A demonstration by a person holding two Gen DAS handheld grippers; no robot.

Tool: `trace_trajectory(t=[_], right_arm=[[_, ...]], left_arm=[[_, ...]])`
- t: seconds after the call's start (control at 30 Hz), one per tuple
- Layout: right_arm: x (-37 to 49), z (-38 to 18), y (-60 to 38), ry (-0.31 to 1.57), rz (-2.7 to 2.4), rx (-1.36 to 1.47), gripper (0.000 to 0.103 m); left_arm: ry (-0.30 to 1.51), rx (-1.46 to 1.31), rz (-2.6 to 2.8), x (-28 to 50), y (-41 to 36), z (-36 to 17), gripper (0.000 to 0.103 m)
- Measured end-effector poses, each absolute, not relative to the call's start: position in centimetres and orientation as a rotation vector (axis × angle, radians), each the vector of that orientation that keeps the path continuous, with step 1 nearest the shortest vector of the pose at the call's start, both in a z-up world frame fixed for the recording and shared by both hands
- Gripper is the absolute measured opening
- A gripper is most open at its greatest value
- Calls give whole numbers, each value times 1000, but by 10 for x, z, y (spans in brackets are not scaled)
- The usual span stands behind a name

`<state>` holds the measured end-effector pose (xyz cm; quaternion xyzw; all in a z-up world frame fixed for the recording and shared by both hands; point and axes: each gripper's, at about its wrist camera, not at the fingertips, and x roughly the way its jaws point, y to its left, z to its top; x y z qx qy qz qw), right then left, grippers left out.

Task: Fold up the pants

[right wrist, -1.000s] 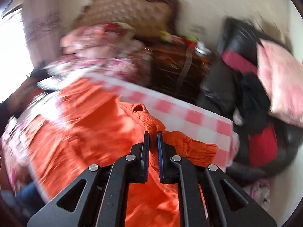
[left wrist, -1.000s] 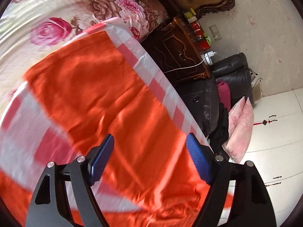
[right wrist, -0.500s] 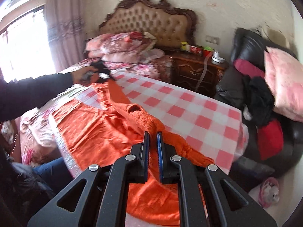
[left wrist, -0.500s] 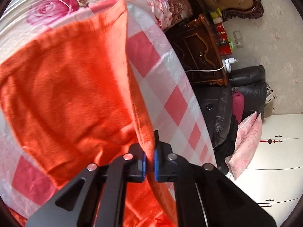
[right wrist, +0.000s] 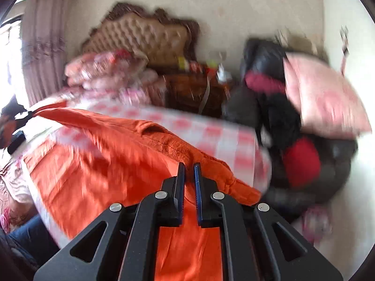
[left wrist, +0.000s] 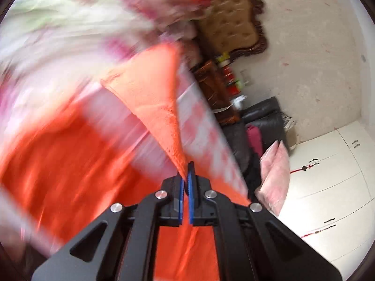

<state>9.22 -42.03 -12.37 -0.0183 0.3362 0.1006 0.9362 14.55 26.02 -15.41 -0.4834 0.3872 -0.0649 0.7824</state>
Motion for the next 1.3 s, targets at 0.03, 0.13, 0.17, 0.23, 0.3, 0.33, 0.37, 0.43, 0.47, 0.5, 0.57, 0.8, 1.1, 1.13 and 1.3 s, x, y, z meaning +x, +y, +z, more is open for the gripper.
trace_trajectory(t=[0.03, 0.13, 0.17, 0.23, 0.3, 0.33, 0.37, 0.43, 0.47, 0.5, 0.57, 0.8, 1.1, 1.13, 1.3], right_arm=[[81, -147, -424, 746, 187, 25, 11], [51, -200, -436, 876, 137, 216, 14], [42, -209, -439, 897, 118, 262, 17], [23, -220, -449, 907, 110, 402, 20], [11, -227, -463, 895, 115, 576, 40], [5, -230, -470, 883, 104, 660, 71], [0, -230, -477, 847, 93, 734, 79], [1, -227, -488, 813, 111, 846, 79], [4, -227, -491, 805, 122, 902, 79], [8, -226, -495, 803, 131, 928, 79], [24, -229, -497, 834, 95, 955, 79], [63, -243, -491, 928, 42, 969, 79], [66, -230, -492, 918, -32, 918, 12], [60, -221, -493, 891, -20, 930, 12], [36, -215, -500, 860, -43, 940, 9]], left_arm=[[859, -1054, -127, 131, 259, -173, 2], [908, -1112, -83, 92, 265, -227, 2], [902, -1114, -81, 87, 266, -233, 2], [884, -1098, -91, 84, 266, -235, 2], [867, -1120, -116, 88, 265, -235, 2], [863, -1123, -118, 85, 267, -236, 2], [861, -1128, -119, 85, 267, -238, 2], [852, -1156, -144, 83, 265, -242, 2], [852, -1162, -148, 83, 263, -243, 2], [852, -1172, -151, 84, 262, -245, 2], [849, -1197, -161, 85, 263, -249, 2], [819, -1244, -198, 79, 269, -255, 2], [791, -1246, -213, 84, 280, -236, 2], [772, -1228, -215, 81, 283, -225, 2], [823, -1214, -189, 63, 285, -222, 2]])
